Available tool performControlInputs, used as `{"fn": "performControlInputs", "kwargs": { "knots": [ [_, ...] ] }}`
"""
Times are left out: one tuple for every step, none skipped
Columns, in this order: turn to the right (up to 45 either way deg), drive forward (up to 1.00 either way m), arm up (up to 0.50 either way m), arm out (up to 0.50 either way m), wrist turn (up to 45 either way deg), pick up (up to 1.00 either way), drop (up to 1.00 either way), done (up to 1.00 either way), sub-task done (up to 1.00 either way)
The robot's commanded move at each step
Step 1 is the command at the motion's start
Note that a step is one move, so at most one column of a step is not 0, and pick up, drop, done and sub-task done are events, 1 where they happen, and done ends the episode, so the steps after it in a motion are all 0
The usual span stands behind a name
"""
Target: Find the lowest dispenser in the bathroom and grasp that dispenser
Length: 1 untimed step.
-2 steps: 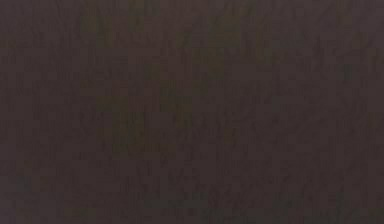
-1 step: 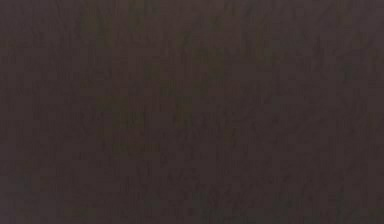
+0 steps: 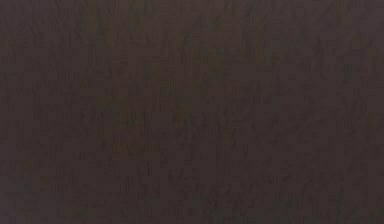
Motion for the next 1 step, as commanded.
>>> {"fn": "performControlInputs", "kwargs": {
  "knots": [
    [0.0, 0.0, 0.0, 0.14, 0.0, 0.0, 0.0, 0.0, 0.0]
  ]
}}
